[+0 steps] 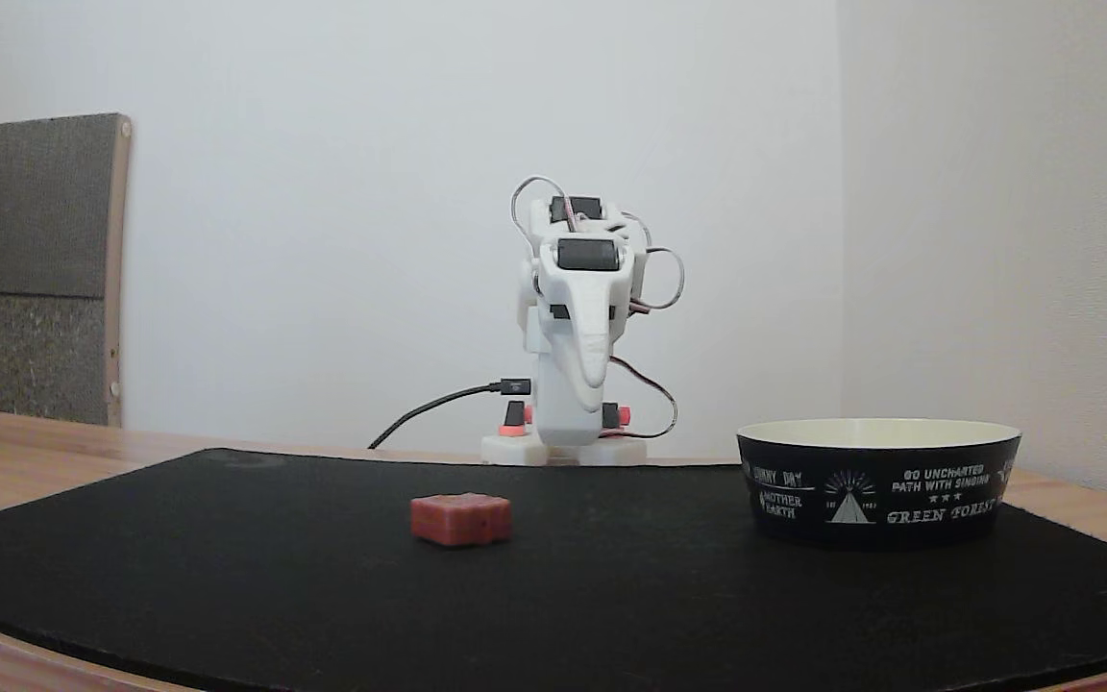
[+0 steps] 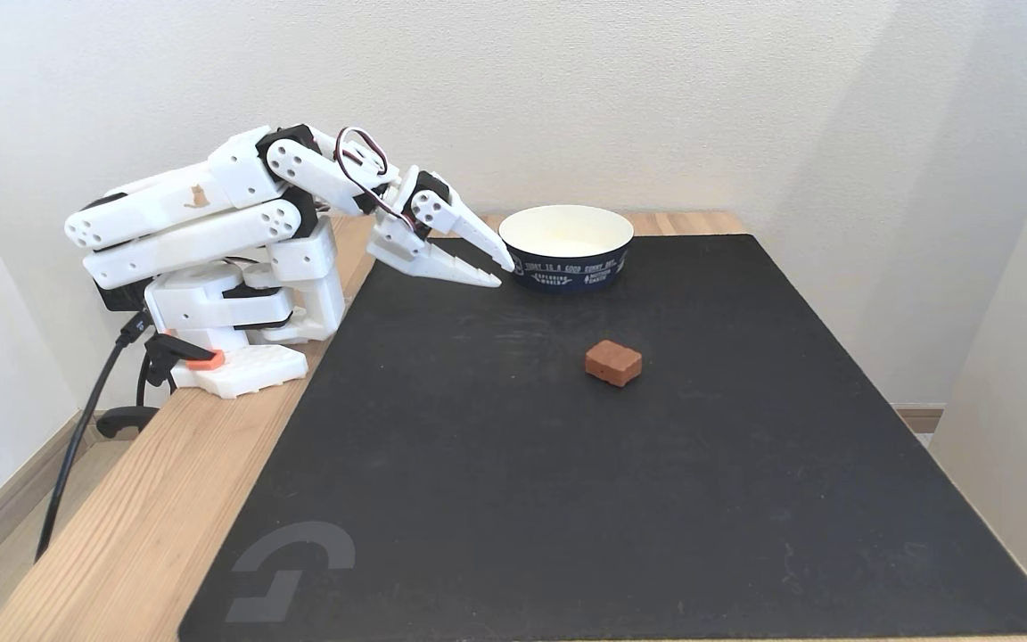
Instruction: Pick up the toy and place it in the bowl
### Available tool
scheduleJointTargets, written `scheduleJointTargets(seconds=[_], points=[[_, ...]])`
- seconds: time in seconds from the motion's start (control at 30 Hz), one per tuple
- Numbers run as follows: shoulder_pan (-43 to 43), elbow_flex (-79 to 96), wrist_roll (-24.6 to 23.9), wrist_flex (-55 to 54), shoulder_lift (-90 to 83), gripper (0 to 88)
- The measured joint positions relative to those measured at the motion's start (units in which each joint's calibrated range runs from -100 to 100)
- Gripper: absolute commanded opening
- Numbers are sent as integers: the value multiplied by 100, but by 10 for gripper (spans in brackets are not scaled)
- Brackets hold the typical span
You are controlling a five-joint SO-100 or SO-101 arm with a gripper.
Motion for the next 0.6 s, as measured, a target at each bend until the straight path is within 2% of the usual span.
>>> scheduleJointTargets(seconds=[0.6], points=[[-42, 0, 0, 84, 0, 29]])
